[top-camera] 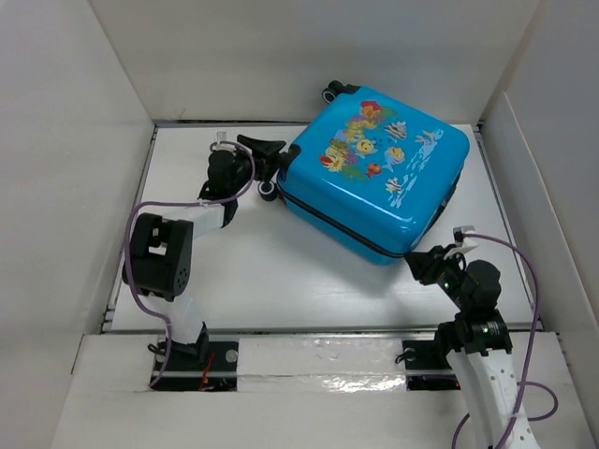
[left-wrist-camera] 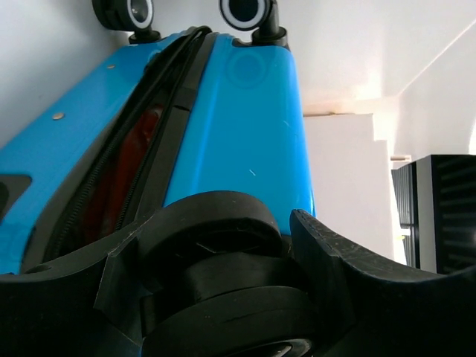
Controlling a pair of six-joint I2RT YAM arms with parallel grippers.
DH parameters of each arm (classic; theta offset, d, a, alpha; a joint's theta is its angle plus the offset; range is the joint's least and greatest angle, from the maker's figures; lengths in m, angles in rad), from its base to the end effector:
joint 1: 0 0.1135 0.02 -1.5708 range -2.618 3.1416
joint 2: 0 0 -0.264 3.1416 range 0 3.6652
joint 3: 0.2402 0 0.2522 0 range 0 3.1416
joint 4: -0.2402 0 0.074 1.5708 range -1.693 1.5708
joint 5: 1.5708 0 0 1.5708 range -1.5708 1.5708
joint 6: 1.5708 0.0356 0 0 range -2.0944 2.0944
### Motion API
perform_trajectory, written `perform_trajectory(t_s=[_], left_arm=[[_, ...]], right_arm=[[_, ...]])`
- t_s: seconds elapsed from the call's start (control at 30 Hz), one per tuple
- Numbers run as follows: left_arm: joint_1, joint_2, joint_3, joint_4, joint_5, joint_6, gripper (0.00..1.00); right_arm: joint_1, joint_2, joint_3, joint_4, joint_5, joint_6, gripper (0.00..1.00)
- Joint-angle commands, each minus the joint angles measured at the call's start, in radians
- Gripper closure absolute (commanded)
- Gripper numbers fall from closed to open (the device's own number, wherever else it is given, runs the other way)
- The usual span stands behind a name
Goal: Pack the luggage
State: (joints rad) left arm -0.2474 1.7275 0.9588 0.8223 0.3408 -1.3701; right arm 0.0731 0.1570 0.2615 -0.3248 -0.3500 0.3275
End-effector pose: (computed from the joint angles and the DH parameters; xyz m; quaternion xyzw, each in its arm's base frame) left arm 0.3717 -0.1062 0.2529 -0.2567 0.6394 -0.5980 0.4094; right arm 0.1003 0.0196 0.2165 -0.0104 0.7762 0.2557 0.5762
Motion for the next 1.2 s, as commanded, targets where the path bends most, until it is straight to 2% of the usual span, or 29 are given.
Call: perform_trajectory(t_s=[0.0,0.17,0.33,0.57,0.7,0.77,0.9,1.03,1.17], left_arm=[[0.022,0.027,0.09,0.186,0.021,0.036,1.0],[0.034,0.096,0.169,0.186,0.038,0.031,1.0],[0.056,0.153,0.213,0.224,0.073,-0.011,1.0],[0.056,0.181,0.199,0.235,0.093,-0.001,1.0],[0.056,0.188,0.175,0.291,0.115,-0.047,1.0],[0.056,0.17,0.176,0.325,0.129,-0.078,1.0],[0.043,0.074,0.23,0.24,0.119,-0.058,1.0],[0.016,0.006,0.293,0.19,0.119,-0.055,1.0],[0.016,-0.045,0.294,0.156,0.115,-0.038,1.0]], right_arm=[[-0.002,-0.004,-0.004,0.052,0.017,0.015,0.69],[-0.002,0.018,-0.027,0.098,0.005,0.015,0.59],[-0.002,0.081,-0.03,0.165,-0.058,-0.025,0.59],[-0.002,0.125,-0.041,0.251,-0.043,-0.028,0.58],[-0.002,0.136,-0.016,0.204,-0.049,-0.047,0.57],[-0.002,0.119,0.008,0.193,-0.059,-0.061,0.57],[-0.002,0.023,0.045,0.164,-0.02,-0.059,0.56],[-0.002,0.009,0.103,0.093,0.003,-0.065,0.54],[-0.002,0.003,0.156,0.023,-0.003,-0.077,0.54]])
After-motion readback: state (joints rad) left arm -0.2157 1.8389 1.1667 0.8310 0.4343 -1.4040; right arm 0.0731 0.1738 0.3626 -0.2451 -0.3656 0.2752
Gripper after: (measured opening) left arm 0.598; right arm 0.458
